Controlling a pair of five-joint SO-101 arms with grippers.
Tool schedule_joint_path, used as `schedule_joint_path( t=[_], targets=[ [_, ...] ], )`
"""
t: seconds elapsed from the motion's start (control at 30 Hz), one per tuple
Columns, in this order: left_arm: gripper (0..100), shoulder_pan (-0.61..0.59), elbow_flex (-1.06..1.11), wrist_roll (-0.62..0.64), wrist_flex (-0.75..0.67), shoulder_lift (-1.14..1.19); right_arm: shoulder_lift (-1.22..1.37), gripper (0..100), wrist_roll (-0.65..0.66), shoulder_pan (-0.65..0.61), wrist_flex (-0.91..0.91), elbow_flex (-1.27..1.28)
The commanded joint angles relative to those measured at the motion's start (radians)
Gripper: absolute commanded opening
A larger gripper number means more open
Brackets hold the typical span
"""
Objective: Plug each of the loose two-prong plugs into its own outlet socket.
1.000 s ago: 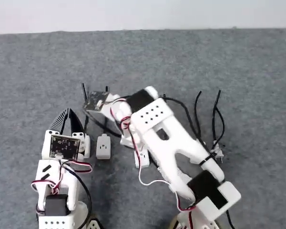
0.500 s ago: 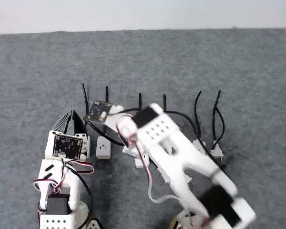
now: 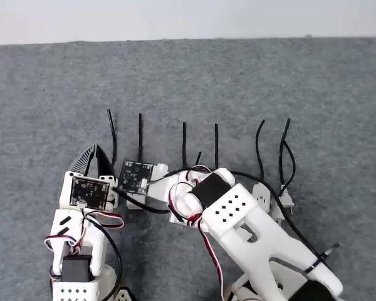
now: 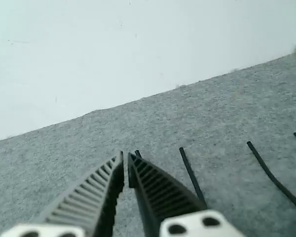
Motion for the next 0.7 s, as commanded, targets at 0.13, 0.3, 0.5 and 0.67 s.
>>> schedule_joint_path(
  t=[0.13, 0.3, 0.5, 0.67],
  targets=[
    [1, 0.003, -0.013, 0.006, -0.040, -0.014, -0.039, 0.9, 0.091, -0.002, -0.001, 0.054],
    [1, 0.008, -0.013, 0.006, -0.040, -0.014, -0.048, 0.9, 0.100, 0.002, -0.056, 0.106],
    [1, 0.008, -0.013, 0.006, -0.041, -0.014, -0.038, 0.9, 0.101, 0.025, -0.125, 0.115],
    [1, 0.008, -0.013, 0.006, -0.041, -0.014, -0.038, 0.9, 0.130, 0.031, -0.130, 0.132]
  ],
)
